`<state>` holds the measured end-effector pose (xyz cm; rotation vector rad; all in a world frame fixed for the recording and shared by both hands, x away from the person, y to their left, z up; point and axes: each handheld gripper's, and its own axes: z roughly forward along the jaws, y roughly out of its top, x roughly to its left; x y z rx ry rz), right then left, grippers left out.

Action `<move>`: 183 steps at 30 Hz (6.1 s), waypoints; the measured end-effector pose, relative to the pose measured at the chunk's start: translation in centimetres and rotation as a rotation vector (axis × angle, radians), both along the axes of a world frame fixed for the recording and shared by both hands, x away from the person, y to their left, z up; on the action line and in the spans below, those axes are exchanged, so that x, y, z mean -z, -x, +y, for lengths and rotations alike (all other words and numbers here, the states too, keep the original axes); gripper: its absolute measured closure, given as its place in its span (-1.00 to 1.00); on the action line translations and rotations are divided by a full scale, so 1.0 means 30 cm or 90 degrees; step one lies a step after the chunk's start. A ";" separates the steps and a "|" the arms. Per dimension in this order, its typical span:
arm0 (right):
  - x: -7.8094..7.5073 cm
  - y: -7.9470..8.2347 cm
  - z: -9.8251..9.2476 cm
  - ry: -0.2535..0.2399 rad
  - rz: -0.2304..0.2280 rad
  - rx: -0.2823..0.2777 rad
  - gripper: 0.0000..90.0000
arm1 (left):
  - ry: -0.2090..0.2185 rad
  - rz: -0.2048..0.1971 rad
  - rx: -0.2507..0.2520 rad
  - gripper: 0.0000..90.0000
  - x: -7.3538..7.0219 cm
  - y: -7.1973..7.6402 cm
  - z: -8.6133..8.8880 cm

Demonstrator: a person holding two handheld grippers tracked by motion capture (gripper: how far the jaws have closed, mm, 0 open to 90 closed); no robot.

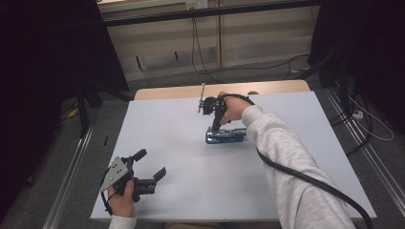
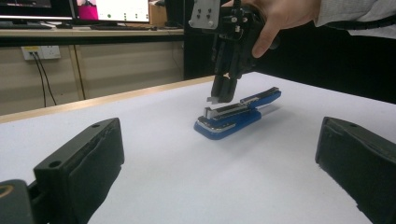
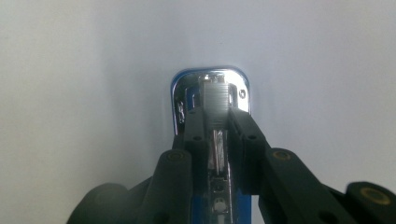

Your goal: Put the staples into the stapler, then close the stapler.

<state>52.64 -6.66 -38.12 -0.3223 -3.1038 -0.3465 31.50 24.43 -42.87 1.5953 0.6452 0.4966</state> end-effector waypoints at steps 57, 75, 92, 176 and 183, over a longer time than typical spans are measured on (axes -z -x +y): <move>0.025 0.014 -0.053 -0.080 -0.015 0.022 0.27 | -0.011 0.014 0.003 -0.97 0.007 -0.009 -0.005; 0.049 0.073 -0.235 -0.202 -0.031 0.138 -0.37 | -0.032 0.025 0.007 -0.97 0.009 -0.031 -0.045; 0.057 0.156 -0.422 -0.270 -0.082 0.231 -0.64 | -0.042 0.108 0.040 -0.96 0.021 -0.105 -0.124; 0.217 0.355 -0.676 -0.240 -0.190 0.462 1.00 | -0.212 0.282 -0.032 0.84 0.125 -0.455 -0.510; 0.220 0.346 -0.681 -0.246 -0.187 0.466 1.00 | -0.232 0.280 -0.022 0.85 0.126 -0.454 -0.522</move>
